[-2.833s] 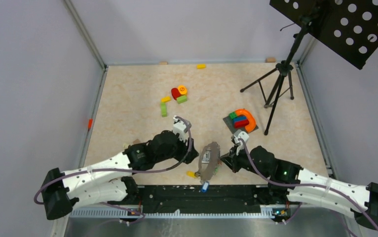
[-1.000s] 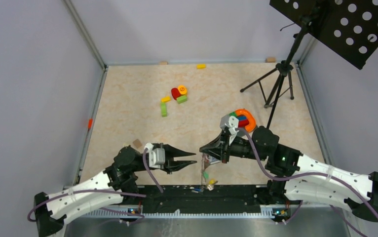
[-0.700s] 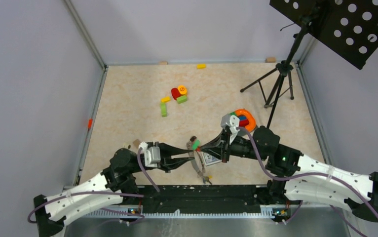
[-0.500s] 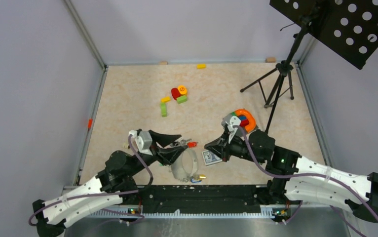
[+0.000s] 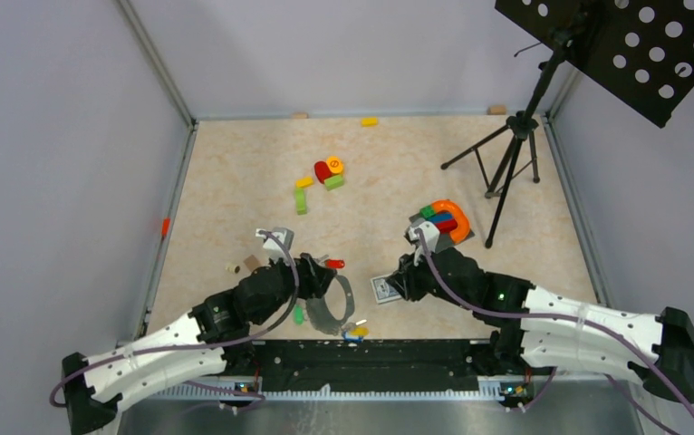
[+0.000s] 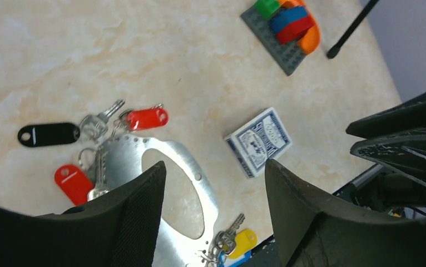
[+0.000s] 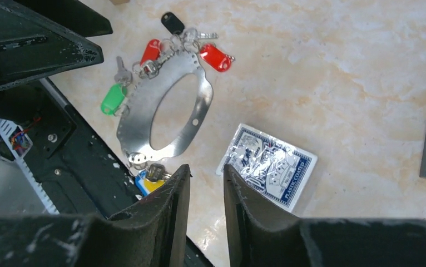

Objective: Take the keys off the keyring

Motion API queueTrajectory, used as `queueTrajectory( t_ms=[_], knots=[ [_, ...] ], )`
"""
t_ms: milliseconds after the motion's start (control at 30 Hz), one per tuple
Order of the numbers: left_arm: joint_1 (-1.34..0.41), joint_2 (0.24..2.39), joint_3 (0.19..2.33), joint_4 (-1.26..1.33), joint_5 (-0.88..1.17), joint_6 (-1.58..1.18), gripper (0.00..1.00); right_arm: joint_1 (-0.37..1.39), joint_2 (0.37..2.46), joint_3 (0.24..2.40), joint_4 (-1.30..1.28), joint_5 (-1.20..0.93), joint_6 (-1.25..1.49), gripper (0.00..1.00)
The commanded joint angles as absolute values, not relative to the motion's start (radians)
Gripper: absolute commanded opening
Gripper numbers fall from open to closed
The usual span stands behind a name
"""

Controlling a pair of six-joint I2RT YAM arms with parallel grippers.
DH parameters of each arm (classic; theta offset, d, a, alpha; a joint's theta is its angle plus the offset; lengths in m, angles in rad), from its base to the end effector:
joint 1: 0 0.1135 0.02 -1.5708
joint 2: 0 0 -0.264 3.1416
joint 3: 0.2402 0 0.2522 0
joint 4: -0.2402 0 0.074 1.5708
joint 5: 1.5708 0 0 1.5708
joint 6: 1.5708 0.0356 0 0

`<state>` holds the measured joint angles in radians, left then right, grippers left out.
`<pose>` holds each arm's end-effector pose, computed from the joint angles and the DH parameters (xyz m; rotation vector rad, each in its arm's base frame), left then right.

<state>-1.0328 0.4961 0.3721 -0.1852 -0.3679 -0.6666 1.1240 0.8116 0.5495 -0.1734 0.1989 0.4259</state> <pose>0.0830 -0.1141 0.2358 0.0933 1.9407 -0.8196 0.0881 0.1675 0.2535 -0.5879 2.0028 0.7809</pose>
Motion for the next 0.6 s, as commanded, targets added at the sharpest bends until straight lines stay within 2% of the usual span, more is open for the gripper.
queueTrajectory(
  t_ms=[0, 233, 333, 433, 567],
  knots=[
    [-1.032, 0.534, 0.421, -0.344, -0.479, -0.891, 0.69, 1.135, 0.874, 0.58, -0.2, 0.219, 0.486, 0.29],
    [-1.031, 0.568, 0.456, -0.497, -0.546, -0.997, 0.7, 1.135, 0.953, 0.671, -0.28, 0.258, 0.595, 0.29],
    [-1.031, 0.559, 0.46, -0.502, -0.545, -0.999, 0.7, 1.135, 0.921, 0.727, -0.279, 0.233, 0.664, 0.22],
    [-1.032, 0.544, 0.459, -0.5, -0.54, -1.0, 0.7, 1.134, 0.865, 0.757, -0.189, 0.11, 0.683, 0.0],
    [-1.031, 0.529, 0.459, -0.512, -0.544, -1.008, 0.69, 1.135, 0.815, 0.826, -0.16, 0.097, 0.799, 0.0]
  ],
)
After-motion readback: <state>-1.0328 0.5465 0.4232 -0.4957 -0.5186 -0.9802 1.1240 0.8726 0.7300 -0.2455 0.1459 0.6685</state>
